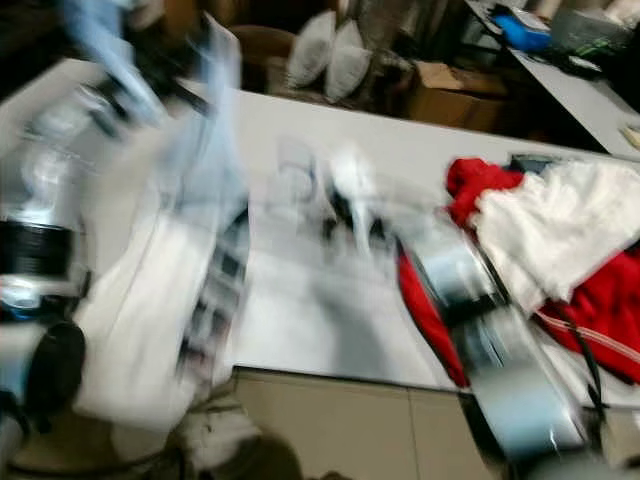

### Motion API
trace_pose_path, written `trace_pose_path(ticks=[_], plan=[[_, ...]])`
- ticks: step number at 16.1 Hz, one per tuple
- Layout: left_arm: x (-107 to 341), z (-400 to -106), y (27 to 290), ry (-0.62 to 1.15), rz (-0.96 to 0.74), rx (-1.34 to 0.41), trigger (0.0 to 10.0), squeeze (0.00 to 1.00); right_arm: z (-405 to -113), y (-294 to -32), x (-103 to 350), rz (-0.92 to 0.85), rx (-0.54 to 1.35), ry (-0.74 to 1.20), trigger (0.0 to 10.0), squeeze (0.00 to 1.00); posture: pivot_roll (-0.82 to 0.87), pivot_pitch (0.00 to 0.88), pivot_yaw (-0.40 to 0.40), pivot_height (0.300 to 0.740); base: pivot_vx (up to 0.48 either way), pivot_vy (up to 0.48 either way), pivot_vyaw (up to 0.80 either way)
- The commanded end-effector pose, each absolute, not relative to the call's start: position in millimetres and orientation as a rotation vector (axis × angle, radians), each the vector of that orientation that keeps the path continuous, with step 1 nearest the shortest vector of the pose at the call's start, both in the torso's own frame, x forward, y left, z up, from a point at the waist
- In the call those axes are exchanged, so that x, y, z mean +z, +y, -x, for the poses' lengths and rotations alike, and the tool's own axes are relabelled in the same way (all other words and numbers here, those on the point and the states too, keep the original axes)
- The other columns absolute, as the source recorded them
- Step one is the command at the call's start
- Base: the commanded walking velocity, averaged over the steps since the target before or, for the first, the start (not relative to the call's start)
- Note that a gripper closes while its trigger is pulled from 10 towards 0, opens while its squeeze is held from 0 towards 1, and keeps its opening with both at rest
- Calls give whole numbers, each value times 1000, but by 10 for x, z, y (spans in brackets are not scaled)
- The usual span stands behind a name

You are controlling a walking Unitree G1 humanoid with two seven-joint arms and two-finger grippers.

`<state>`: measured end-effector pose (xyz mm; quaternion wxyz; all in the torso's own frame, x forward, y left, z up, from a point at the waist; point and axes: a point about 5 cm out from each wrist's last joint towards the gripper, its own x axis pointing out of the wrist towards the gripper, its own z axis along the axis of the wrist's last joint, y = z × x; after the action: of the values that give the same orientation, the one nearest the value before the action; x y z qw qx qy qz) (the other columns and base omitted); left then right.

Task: Hang hanger

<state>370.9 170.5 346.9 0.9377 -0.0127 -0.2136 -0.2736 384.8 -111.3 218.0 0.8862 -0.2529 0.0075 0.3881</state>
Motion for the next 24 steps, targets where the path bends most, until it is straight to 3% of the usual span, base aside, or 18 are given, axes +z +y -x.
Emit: trace_pose_path(ticks=[1, 3, 5, 9, 11, 13, 19, 22, 23, 24], plan=[[3916, -3556, 1899, -661, 75, -480, 10000, 0, -3969, -1227, 2649, 458, 609, -221, 10000, 0, 41, 0, -171, 740, 0, 0, 0], [4244, -3329, 2129, -816, 156, -460, 10000, 0, -3962, -1338, 3312, 232, 468, -525, 10000, 0, 49, 0, -183, 740, 0, 0, 0], [4221, -3262, 2219, -813, 130, -421, 10000, 0, -3929, -1346, 3410, 196, 512, -611, 10000, 0, 49, 0, -183, 740, 0, 0, 0], [3686, -3472, 2062, -590, -4, -402, 10000, 0, -3947, -1163, 2642, 379, 728, -387, 10000, 0, 41, 0, -169, 740, 0, 0, 0], [2939, -3590, 1932, -310, -201, -350, 10000, 0, -3770, -1202, 2075, 449, 883, -225, 10000, 0, 30, 0, -151, 740, 0, 0, 0], [2511, -3586, 1881, -177, -223, -329, 10000, 0, -3541, -1337, 1710, 520, 1019, -107, 10000, 0, 24, 0, -141, 740, 0, 0, 0], [2206, -3555, 2107, -48, -376, -224, 10000, 0, -3018, -1796, 1811, 505, 1241, 58, 10000, 0, 4, 0, -106, 740, 0, 0, 0], [1849, -3285, 2356, 152, -435, -284, 10000, 0, -2902, -1944, 2021, 476, 1167, 19, 10000, 0, -7, 0, -89, 740, 0, 0, 0], [1721, -3074, 2427, 258, -403, -368, 10000, 0, -2831, -1992, 2088, 441, 1133, 2, 10000, 0, -10, 0, -88, 740, 0, 0, 0], [1678, -2948, 2428, 307, -392, -428, 10000, 1000, -2798, -1989, 2097, 429, 1102, -6, 10000, 0, -9, 0, -91, 740, 0, 0, 0]])
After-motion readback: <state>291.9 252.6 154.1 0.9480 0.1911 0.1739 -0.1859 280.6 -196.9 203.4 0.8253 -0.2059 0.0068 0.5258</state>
